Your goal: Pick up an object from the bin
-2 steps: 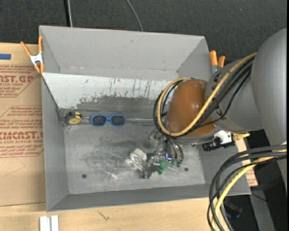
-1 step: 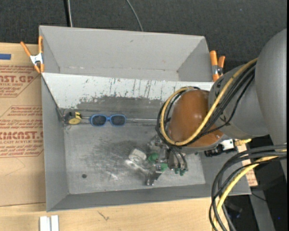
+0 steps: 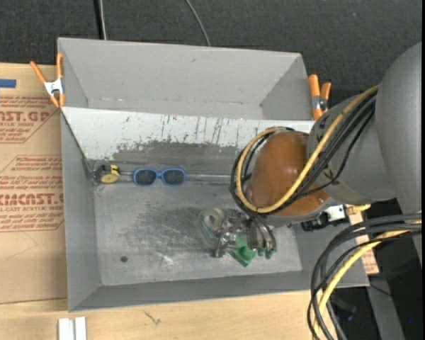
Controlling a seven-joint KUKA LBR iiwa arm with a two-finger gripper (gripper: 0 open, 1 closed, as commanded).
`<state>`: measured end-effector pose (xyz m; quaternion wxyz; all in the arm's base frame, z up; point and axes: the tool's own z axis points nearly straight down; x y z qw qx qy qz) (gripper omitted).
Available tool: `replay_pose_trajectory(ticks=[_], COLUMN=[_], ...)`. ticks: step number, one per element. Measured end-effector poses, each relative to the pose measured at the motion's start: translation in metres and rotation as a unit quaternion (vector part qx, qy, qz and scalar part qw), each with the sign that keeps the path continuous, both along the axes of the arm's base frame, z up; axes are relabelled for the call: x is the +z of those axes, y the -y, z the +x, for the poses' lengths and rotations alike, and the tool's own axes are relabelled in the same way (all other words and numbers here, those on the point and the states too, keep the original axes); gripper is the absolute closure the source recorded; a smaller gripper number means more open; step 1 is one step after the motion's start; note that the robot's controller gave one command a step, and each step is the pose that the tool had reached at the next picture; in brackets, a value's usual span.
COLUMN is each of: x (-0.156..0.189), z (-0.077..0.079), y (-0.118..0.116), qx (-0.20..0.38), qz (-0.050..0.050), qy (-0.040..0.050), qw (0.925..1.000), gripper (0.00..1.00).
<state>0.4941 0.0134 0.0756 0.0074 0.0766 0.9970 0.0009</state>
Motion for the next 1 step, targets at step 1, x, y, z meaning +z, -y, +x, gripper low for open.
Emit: replay_pose_trajectory(ticks=[1], x=[0.1359], z=[0.0270], y=[0.0472], qx=[0.066], qz=[-0.002], qy=[-0.0025], qw=[0.9978], gripper=[1.00])
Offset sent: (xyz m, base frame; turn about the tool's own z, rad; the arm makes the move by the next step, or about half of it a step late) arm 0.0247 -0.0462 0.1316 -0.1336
